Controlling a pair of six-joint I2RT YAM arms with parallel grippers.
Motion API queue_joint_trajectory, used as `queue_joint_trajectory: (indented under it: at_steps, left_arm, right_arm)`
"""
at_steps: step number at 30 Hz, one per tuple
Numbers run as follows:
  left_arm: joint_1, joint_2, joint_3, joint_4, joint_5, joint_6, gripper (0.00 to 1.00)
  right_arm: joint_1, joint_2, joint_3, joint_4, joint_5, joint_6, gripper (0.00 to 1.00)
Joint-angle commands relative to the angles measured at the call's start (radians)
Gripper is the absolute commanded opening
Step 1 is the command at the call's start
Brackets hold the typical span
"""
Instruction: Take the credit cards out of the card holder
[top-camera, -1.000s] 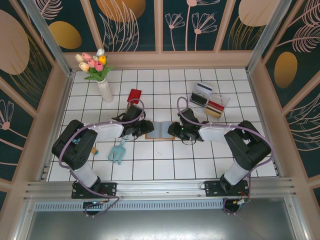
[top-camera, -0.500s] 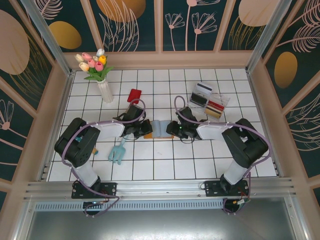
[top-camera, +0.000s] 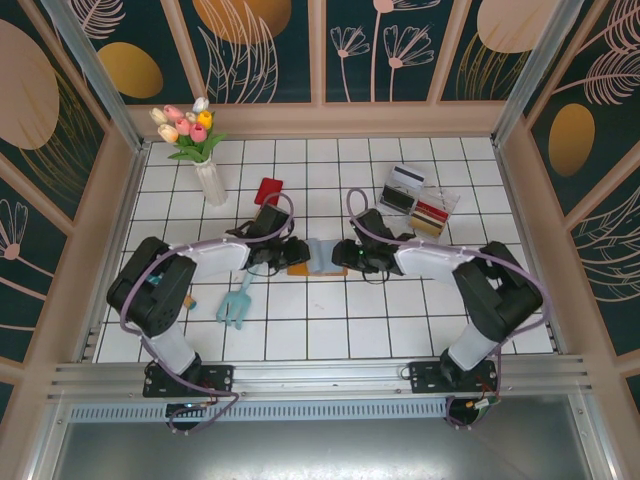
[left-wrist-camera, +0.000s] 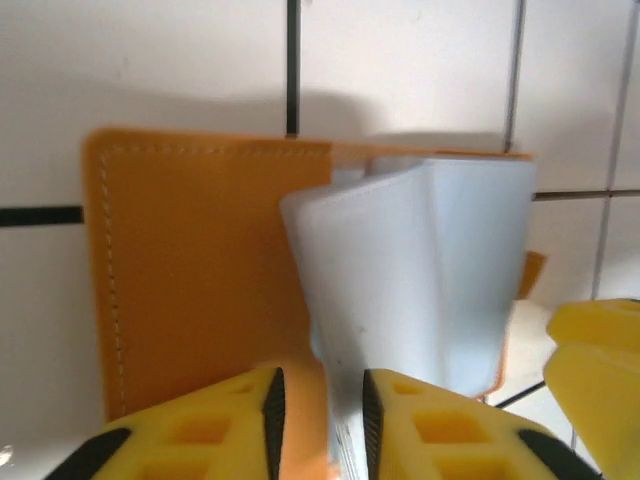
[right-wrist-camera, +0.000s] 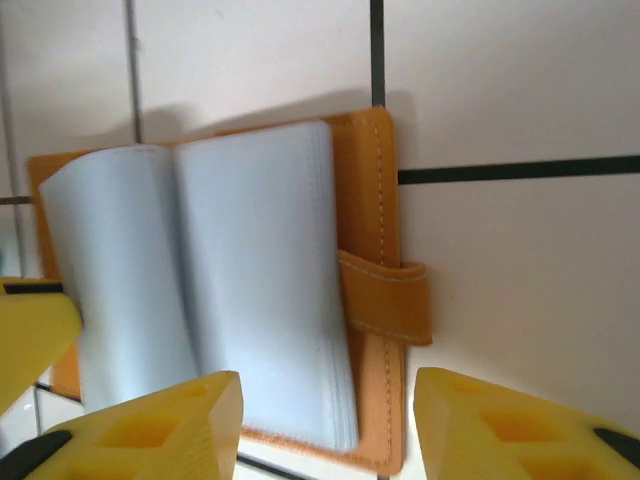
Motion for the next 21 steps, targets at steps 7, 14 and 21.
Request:
queue_joint_trajectory:
  at_steps: [7,14,21]
  left_arm:
    - [0.080,-0.244,0.150,-0.283,-0.391,0.146,0.79]
    - [0.117,-0.416,0.077,-0.231,-0.779,0.195,0.99]
    - [0.164,-0.553,-0.176,-0.004,-0.981,0.286,0.98]
  right_arm:
    - [-0.053,-0.328,0.079,-0.098,0.415,-0.169,0.78]
    - [-0.234,-0.476,-0.004,-0.005,0.575,-0.319,0.99]
    - [-0.385,-0.578,-0.175,0.172,0.676,-0.419,0.99]
